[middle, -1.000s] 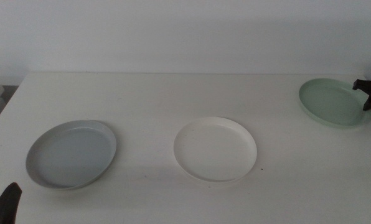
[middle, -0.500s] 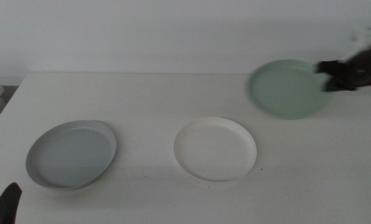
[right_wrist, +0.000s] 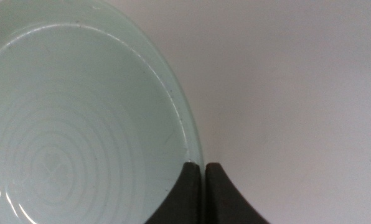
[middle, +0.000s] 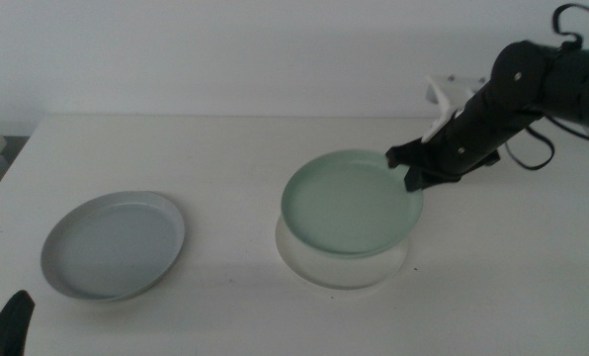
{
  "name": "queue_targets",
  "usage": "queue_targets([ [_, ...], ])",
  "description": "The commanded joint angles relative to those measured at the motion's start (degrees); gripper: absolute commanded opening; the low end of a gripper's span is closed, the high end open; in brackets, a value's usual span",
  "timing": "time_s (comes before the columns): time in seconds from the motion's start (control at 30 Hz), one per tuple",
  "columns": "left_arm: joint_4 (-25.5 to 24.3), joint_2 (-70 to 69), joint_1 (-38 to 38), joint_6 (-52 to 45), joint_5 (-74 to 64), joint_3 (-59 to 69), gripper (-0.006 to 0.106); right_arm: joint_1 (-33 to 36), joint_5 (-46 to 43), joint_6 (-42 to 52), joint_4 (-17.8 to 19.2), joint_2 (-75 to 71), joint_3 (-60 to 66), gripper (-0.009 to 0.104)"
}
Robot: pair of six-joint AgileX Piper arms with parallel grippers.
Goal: Stack the three bowls on top of each other.
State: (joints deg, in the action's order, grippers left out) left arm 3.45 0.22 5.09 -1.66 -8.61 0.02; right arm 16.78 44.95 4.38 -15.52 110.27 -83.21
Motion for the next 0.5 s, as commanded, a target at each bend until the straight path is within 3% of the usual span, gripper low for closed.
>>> queue_targets([
  [0.0, -0.04, -0.22, 0.06, 0.2, 0.63, -0.02, 0.094, 1.06, -1.0, -0.78, 0.8, -0.26, 1.18, -0.002],
  [0.33, -0.04, -0.22, 0.06, 0.2, 0.63, -0.02, 0.094, 2.11, -4.36, -0.95, 1.28, -0.18, 3.65, -0.002],
  [0.47, -0.04, -0.22, 0.06, -0.03, 0.63, -0.02, 0.094, 2.11, -4.36, -0.95, 1.28, -0.18, 3.65, 0.009],
])
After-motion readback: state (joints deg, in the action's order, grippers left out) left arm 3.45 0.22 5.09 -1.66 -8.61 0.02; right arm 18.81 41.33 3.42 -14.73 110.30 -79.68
